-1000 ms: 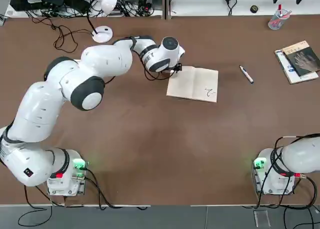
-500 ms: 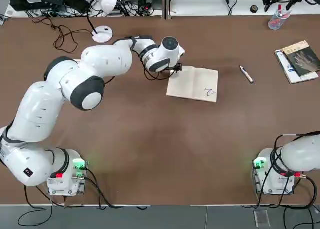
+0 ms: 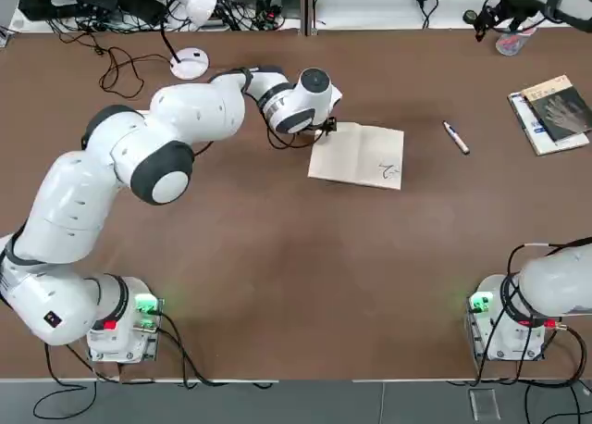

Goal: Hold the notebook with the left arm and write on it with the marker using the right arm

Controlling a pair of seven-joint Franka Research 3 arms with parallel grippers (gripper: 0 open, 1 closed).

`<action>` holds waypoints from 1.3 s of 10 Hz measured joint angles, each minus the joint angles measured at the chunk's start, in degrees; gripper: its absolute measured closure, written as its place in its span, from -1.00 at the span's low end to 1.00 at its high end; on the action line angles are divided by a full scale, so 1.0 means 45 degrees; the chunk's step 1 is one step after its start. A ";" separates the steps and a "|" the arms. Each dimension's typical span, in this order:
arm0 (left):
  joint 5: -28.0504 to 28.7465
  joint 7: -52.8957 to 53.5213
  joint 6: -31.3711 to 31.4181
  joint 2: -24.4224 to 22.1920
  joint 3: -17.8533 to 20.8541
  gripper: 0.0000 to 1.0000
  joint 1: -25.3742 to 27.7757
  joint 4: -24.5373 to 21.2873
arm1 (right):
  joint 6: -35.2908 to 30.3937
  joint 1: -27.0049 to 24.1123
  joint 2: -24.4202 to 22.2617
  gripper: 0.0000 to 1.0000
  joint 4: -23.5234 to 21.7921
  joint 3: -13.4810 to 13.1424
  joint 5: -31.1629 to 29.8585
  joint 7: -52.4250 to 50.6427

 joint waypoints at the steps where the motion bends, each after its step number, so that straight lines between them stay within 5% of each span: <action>1: 0.0002 0.0000 0.0000 0.0001 0.0000 -1.00 -0.0001 0.0000 | 0.0420 -0.0060 0.0009 -1.00 -0.0421 0.0057 0.0037 -0.0673; 6: 0.0008 0.0000 0.0004 0.0012 0.0001 -1.00 -0.0001 0.0005 | 0.2955 -0.0075 0.0033 -1.00 -0.3104 0.0230 0.1070 -0.2663; 13: 0.0010 0.0000 0.0005 0.0014 0.0001 -1.00 -0.0001 0.0007 | 0.3808 -0.0156 0.0251 -1.00 -0.5694 0.0230 0.2014 -0.3522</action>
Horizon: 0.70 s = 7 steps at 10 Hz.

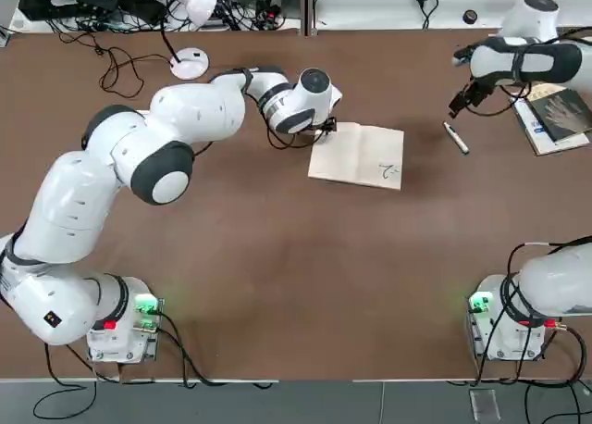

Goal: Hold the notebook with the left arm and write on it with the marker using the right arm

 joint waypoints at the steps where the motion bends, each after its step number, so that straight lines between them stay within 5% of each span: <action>1: 0.0000 0.0000 0.0000 0.0000 0.0000 -1.00 0.0000 0.0000 | 0.0065 -0.0004 0.0137 -1.00 -0.0155 0.0000 0.0001 -0.0129; 7: 0.0000 0.0000 0.0000 0.0000 0.0000 -1.00 0.0000 0.0000 | 0.1004 -0.0161 0.0852 -1.00 -0.0251 -0.0231 -0.0176 -0.1177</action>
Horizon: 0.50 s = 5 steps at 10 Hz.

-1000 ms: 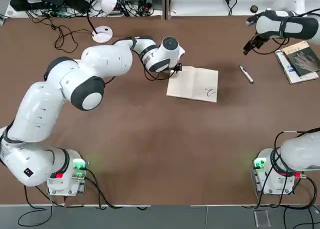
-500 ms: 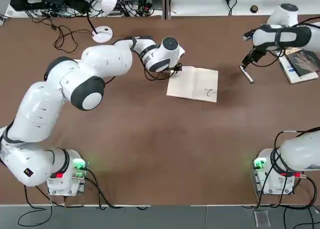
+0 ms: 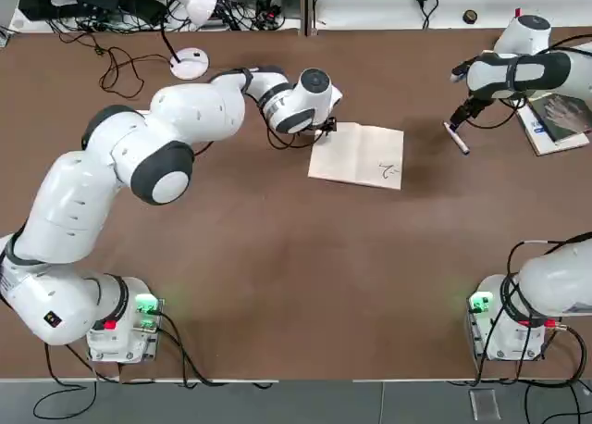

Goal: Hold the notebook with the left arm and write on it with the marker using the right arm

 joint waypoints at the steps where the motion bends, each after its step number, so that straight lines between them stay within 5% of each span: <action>1: 0.0000 0.0000 0.0000 0.0000 0.0000 -1.00 0.0000 0.0000 | 0.0226 -0.0028 0.0133 -1.00 -0.0005 -0.0110 -0.0049 -0.0069; 5: 0.0000 0.0000 0.0000 0.0000 0.0000 -1.00 0.0000 0.0000 | 0.1591 -0.0090 0.0885 -1.00 -0.0125 -0.0391 -0.0368 -0.0359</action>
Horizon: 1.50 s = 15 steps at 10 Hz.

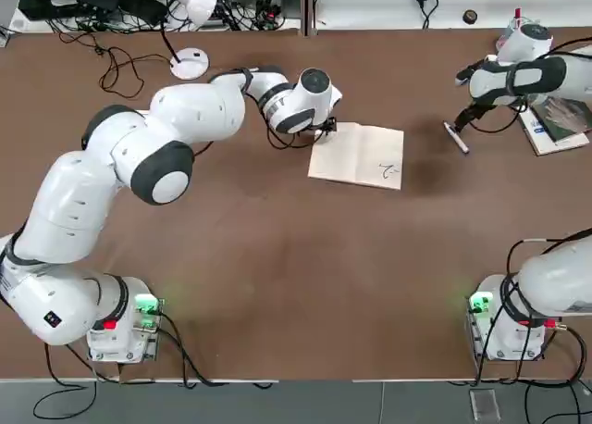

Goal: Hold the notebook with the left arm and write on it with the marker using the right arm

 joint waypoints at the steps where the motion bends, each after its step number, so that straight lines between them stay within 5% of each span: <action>1: 0.0000 0.0000 0.0000 0.0000 0.0000 -1.00 0.0000 0.0000 | 0.0289 0.0000 0.0145 -1.00 -0.0085 -0.0014 -0.0043 -0.0012; 15: 0.0000 0.0004 0.0000 0.0001 0.0000 -1.00 0.0000 0.0001 | 0.2158 0.0079 0.0326 -1.00 -0.1746 0.0079 -0.0068 -0.0218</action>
